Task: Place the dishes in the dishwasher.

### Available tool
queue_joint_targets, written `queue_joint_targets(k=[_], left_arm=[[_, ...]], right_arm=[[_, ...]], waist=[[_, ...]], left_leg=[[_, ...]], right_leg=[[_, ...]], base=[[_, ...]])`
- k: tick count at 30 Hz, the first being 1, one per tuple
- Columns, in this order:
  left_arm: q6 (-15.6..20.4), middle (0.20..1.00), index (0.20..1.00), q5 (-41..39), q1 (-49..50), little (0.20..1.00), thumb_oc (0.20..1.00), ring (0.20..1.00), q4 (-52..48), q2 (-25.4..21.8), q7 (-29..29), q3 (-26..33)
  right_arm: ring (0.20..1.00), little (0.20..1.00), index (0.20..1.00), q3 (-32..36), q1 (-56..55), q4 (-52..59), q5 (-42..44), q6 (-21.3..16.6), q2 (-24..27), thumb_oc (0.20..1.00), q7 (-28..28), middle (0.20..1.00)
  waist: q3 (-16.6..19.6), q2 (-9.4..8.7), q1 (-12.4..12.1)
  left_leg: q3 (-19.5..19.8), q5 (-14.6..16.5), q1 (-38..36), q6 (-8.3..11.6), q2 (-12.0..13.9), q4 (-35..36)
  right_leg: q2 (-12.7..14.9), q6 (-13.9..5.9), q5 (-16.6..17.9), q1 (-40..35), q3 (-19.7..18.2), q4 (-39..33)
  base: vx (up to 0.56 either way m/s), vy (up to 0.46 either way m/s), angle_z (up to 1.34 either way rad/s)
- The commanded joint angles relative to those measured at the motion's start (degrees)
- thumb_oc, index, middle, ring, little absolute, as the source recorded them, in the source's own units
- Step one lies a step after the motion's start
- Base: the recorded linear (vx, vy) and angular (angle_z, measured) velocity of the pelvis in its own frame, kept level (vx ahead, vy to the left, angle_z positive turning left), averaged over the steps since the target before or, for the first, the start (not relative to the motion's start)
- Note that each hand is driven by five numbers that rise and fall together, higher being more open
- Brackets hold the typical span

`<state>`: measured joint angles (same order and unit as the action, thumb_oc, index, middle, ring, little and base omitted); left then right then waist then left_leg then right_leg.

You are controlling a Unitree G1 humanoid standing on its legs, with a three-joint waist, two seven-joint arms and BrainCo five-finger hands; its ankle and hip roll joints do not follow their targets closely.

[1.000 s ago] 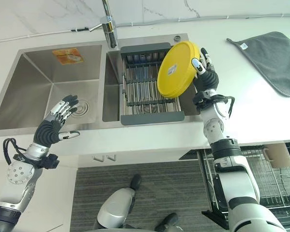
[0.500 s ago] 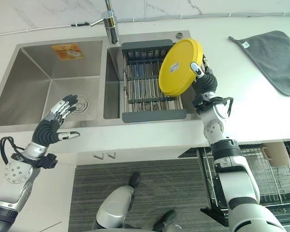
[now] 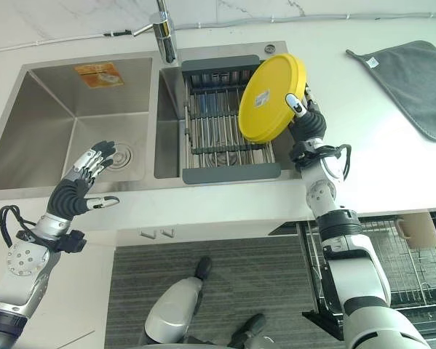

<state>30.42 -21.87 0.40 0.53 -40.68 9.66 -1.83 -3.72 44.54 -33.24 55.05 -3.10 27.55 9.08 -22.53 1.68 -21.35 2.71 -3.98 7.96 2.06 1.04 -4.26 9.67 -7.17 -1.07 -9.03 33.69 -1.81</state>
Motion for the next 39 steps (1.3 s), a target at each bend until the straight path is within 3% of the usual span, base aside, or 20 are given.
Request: queue_joint_targets(k=[1,10,12,24,39], left_arm=[[1.5,1.0,1.0,-6.5,0.4,1.0,1.0,1.0,-2.1,0.0,1.6,1.7],[2.3,1.0,1.0,-6.2,1.0,1.0,1.0,1.0,-2.4,1.2,2.8,1.9],[-0.6,1.0,1.0,-11.4,0.9,1.0,1.0,1.0,-3.1,1.6,3.6,2.0],[-1.2,1.0,1.0,-13.8,0.6,1.0,1.0,1.0,-4.4,2.4,3.9,2.1],[-1.6,1.0,1.0,-11.3,1.6,1.0,1.0,1.0,-5.2,3.4,2.9,2.2]], right_arm=[[1.0,1.0,1.0,-2.0,1.7,3.1,-1.8,-1.1,3.4,1.0,0.8,1.0],[1.0,1.0,1.0,-3.6,2.5,4.2,-5.6,0.4,4.0,1.0,-2.0,1.0],[1.0,1.0,1.0,-3.5,3.5,4.3,-3.9,1.1,4.7,1.0,-3.5,1.0],[1.0,1.0,1.0,-3.2,5.8,7.8,-7.4,3.6,5.9,1.0,-8.8,1.0],[1.0,1.0,1.0,-5.7,4.9,16.1,-12.1,5.6,4.8,1.0,-10.2,1.0]], waist=[[2.6,1.44,-0.9],[2.2,1.13,-1.5],[1.9,1.2,-1.5],[-0.5,1.3,-1.6],[-1.3,0.81,-1.6]], left_leg=[[0.0,-2.3,-2.6,0.08,0.9,6.2],[0.3,-2.5,-2.2,0.27,1.0,6.1],[0.5,-2.6,-2.0,0.18,1.0,6.2],[0.7,-2.2,-0.1,-0.55,0.4,4.9],[0.7,-2.0,0.6,-0.67,0.6,4.2]], right_leg=[[2.2,-1.2,-1.5,3.7,-4.3,8.2],[2.4,-1.11,-1.5,3.7,-3.4,8.6],[2.4,-1.08,-1.5,4.0,-3.5,8.8],[3.3,-1.16,-1.9,5.7,-3.7,10.6],[3.3,-0.81,-2.4,6.6,-4.0,11.8]], base=[[0.0,0.0,0.0],[0.0,0.0,0.0],[0.0,0.0,0.0],[-0.01,0.017,0.01],[0.0,0.0,0.0]])
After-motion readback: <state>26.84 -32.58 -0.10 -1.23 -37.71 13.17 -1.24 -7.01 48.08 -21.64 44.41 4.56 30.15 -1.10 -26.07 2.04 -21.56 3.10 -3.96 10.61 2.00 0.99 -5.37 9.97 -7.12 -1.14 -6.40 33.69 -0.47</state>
